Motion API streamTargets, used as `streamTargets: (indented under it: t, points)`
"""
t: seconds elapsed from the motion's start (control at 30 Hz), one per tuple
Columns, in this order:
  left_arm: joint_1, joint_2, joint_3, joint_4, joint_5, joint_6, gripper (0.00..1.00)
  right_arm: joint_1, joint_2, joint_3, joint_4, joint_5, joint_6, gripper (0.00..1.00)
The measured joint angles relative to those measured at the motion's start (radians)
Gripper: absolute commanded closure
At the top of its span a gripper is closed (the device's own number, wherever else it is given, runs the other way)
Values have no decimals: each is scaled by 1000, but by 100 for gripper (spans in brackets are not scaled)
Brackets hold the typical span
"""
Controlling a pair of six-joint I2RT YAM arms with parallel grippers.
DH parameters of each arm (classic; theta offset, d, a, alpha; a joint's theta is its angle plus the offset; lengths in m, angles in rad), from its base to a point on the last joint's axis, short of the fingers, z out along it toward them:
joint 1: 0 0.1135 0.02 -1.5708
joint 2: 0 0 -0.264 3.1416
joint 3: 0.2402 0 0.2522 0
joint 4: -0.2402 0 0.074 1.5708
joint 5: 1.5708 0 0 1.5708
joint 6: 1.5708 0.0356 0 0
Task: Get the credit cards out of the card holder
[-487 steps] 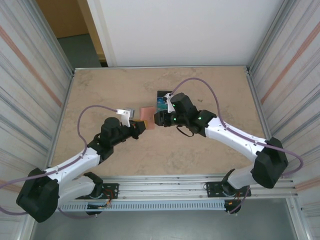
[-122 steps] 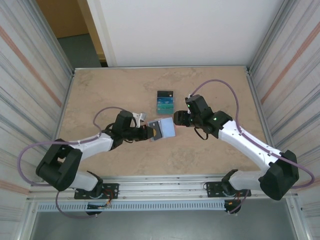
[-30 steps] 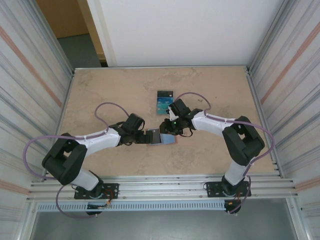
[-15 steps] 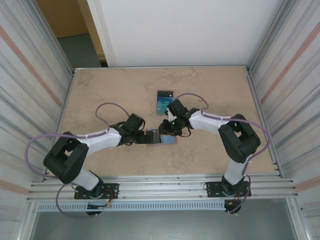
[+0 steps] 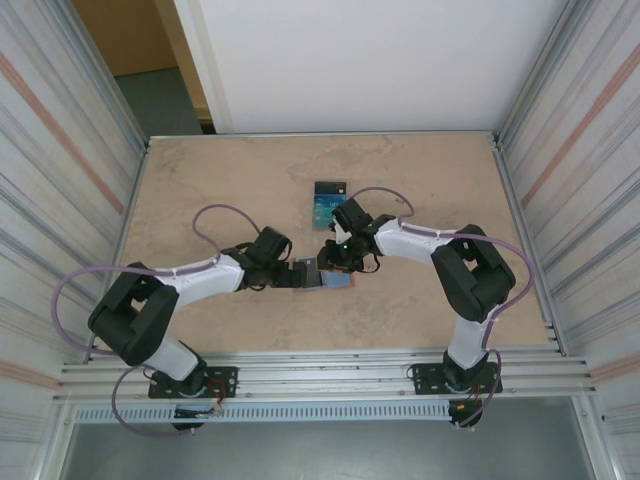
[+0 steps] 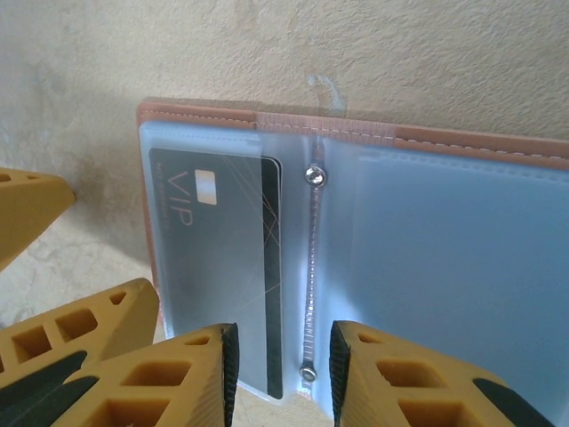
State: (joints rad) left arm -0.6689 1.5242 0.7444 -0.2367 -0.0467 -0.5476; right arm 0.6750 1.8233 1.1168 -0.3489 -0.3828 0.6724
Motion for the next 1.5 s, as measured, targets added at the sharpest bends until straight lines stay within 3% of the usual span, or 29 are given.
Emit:
streamTargets:
  t: [0.07,0.27,0.57,1.03,1.5]
  points:
    - [-15,3,2,-4,-16,6,19,0,0,0,0,5,0,66]
    - [-35,-56,-2,6,-26,22,31,-2,-19,0,0,34,-10,65]
    - [-35,-140,26,-10,-71,62,27,-2,-57,-2,2,45,-26,66]
    - [-75,2,74,-96,-113,95,20,-2,-57,-9,8,46,-26,64]
    - [-84,61,92,-96,-124,99,20,-2,-57,-25,5,54,-26,63]
